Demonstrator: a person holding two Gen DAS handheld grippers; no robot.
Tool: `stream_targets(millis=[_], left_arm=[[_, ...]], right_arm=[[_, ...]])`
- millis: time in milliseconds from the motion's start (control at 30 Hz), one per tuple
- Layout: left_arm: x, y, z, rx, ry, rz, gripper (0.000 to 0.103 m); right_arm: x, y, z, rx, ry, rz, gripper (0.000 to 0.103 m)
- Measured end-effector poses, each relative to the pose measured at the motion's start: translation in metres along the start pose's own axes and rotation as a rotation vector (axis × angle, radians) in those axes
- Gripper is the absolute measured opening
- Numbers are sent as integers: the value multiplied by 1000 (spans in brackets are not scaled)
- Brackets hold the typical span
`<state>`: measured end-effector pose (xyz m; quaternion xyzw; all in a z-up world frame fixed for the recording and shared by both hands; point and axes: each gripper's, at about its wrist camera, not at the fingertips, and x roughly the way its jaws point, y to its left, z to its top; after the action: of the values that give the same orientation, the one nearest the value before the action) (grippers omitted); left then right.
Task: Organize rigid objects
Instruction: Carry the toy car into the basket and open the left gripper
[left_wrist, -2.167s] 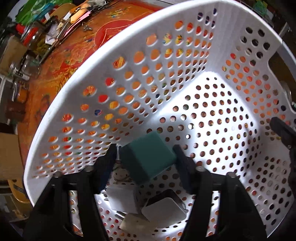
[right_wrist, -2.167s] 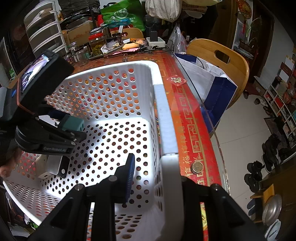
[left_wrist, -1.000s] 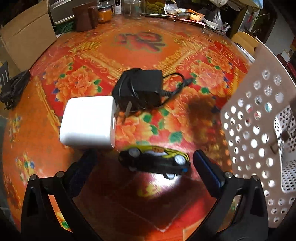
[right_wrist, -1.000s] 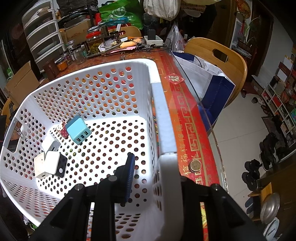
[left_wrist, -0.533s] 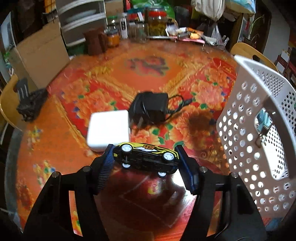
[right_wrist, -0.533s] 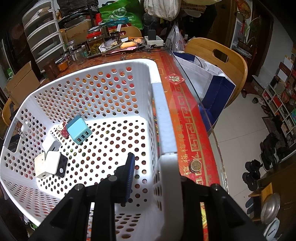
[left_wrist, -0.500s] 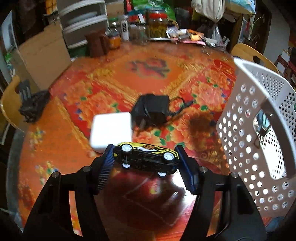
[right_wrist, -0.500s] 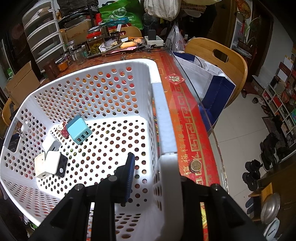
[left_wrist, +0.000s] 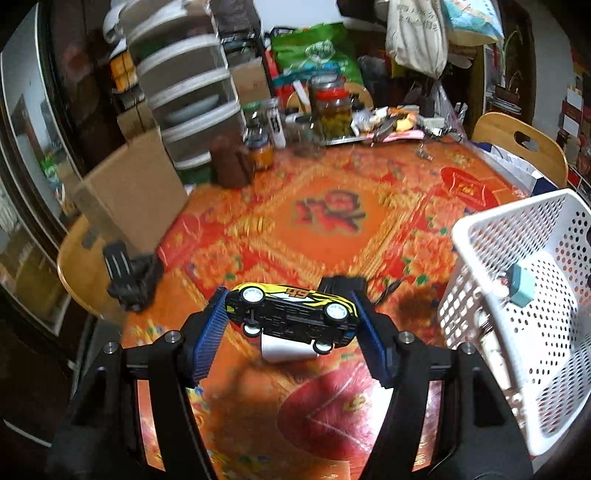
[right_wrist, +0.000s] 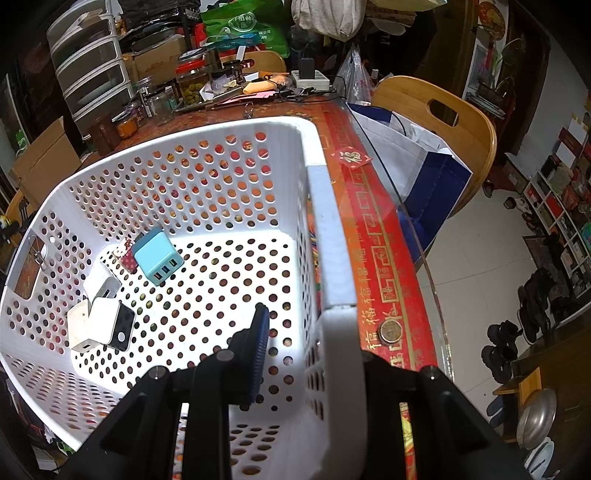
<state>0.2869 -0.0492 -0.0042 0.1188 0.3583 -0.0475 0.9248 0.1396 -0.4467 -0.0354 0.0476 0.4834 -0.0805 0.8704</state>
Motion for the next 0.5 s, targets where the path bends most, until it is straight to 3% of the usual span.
stream_targets(millis=[300,500], left_arm=[[-46,-67,40,161,-71,-18,63],[-48,-125,55,268,-50,-45,63]], right_arm=[[1,1,-1,-2,-5,7,27],[1,2,-1,-6,-4,7,27]])
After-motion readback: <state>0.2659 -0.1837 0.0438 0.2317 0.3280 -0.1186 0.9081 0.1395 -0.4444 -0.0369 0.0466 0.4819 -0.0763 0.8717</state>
